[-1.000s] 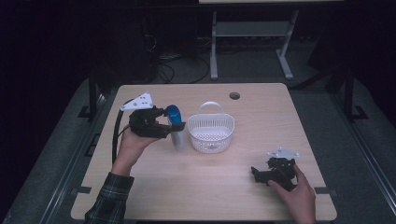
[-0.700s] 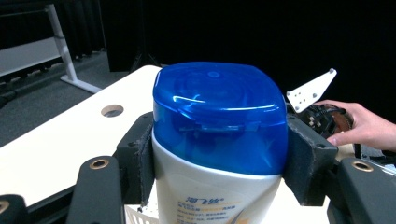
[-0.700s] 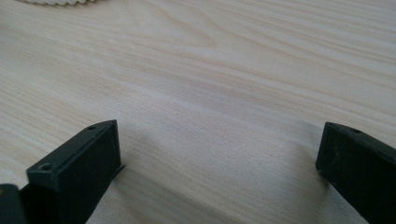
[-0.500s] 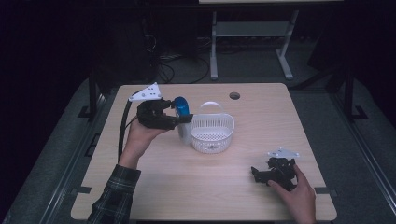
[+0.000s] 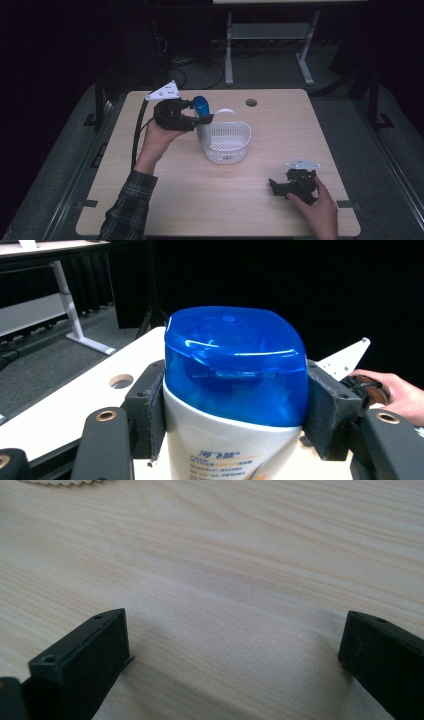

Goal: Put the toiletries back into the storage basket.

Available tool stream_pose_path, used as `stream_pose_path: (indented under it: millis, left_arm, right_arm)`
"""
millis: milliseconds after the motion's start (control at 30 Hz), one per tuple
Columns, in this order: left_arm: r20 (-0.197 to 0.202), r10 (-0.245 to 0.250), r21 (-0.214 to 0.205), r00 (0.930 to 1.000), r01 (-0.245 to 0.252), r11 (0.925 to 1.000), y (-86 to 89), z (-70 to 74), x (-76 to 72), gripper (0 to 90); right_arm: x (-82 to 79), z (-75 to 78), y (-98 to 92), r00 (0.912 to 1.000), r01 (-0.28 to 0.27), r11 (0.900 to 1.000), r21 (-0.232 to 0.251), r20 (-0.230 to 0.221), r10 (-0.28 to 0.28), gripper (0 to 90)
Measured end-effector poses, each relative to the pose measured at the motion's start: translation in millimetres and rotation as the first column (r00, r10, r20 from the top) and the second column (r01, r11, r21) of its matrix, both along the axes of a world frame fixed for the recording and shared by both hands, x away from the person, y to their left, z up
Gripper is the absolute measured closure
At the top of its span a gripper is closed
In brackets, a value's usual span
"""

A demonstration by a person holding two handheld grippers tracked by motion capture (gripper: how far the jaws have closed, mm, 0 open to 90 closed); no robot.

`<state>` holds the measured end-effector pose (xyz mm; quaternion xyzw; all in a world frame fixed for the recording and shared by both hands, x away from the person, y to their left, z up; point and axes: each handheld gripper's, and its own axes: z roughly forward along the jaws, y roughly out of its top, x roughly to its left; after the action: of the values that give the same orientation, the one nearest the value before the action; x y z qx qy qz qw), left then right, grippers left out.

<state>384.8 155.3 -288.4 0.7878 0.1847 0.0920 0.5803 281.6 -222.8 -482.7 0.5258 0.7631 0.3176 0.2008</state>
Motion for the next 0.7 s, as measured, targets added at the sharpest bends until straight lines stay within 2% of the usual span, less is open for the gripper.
stream_pose_path:
  millis: [67, 333, 700]
  left_arm:
    - [0.000, 0.005, -0.012, 1.0000, -0.005, 0.9999, -2.1, -0.5, 1.8, 35.8]
    - [-0.001, 0.017, -0.016, 0.9999, -0.017, 0.9997, -11.4, -5.7, 8.8, 35.8]
    - [-0.006, 0.034, -0.002, 0.9994, -0.034, 0.9994, -18.6, -19.3, 16.1, 35.8]
  right_arm:
    - [0.0, 0.0, 0.0, 1.0000, 0.000, 1.0000, 0.000, 0.000, 0.000, 0.0]
    - [0.0, 0.0, 0.1, 1.0000, 0.000, 1.0000, 0.001, 0.000, 0.000, 0.0]
    - [0.0, -0.1, 0.0, 1.0000, 0.001, 1.0000, 0.000, 0.001, -0.001, 0.0]
